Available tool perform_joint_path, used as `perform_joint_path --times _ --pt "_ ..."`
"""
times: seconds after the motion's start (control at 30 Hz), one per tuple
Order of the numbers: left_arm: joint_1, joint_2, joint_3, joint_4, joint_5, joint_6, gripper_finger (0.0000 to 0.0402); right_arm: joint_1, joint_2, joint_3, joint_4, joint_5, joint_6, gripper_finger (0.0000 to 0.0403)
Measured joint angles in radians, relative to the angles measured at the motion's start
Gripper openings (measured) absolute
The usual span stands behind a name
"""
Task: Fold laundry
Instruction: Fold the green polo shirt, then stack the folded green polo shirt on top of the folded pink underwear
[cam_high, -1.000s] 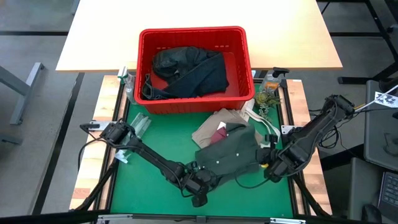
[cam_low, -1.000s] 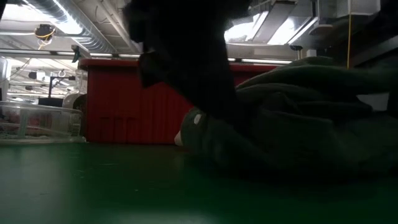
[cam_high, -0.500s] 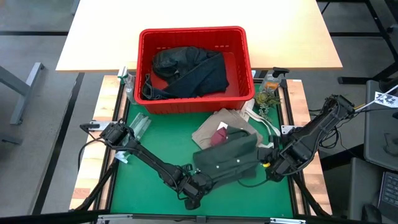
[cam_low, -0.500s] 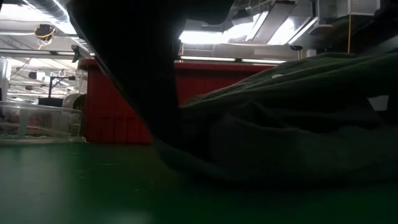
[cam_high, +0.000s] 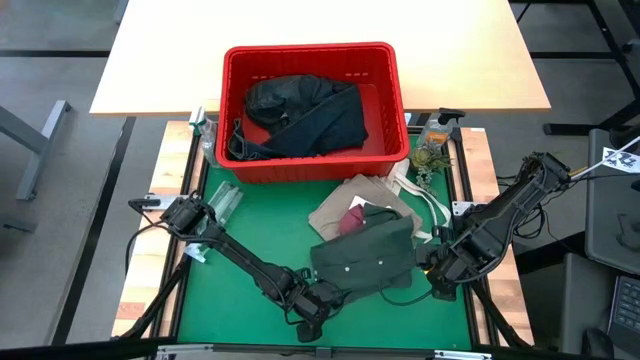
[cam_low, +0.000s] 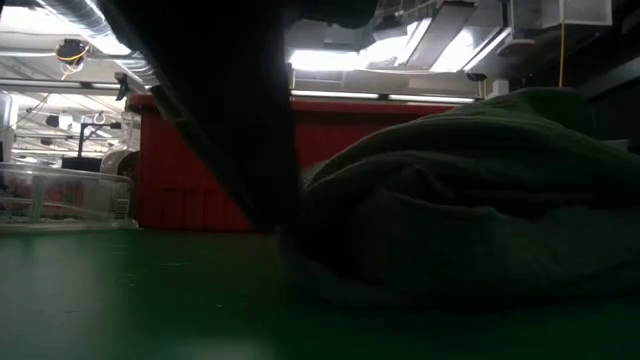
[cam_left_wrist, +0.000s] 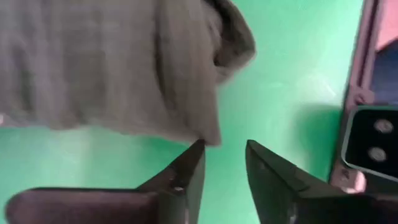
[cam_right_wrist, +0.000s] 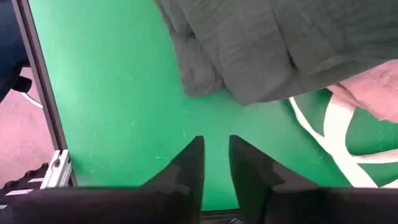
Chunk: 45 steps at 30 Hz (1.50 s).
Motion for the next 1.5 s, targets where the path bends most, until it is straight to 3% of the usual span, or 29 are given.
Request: perform_joint_path --times 0.27,0.67,0.9,0.97,1.13,1.3,1.4,1.5 --pt "0.027 -0.024 0.0 -0.004 0.131 0.006 0.014 0.0 0.0 0.0 0.004 0.058 -0.005 0.0137" --pt "0.021 -0.05 0.0 -0.026 0.112 0.016 0.0128 0.0 0.0 -0.013 0.019 0.068 -0.011 0.014" --pt "0.024 -0.097 0.0 -0.063 0.104 0.04 0.0128 0.0 -0.012 -0.027 -0.12 0.049 -0.111 0.014" --pt "0.018 -0.138 0.0 -0.097 0.08 0.07 0.0128 0.0 -0.047 -0.047 -0.106 0.037 -0.115 0.014" --pt "-0.023 -0.239 0.0 -0.263 -0.104 0.083 0.0128 0.0 -0.195 -0.208 0.073 -0.004 -0.11 0.014" --pt "-0.069 -0.31 -0.05 -0.396 -0.287 -0.068 0.0128 0.0 -0.336 -0.418 0.276 0.016 0.024 0.014" --pt "-0.092 -0.343 -0.171 -0.299 -0.3 -0.188 0.0128 0.0 -0.378 -0.511 0.345 0.045 0.133 0.014" --pt "-0.113 -0.371 -0.319 -0.097 -0.294 -0.277 0.0128 0.0 -0.387 -0.576 0.39 0.061 0.197 0.014"
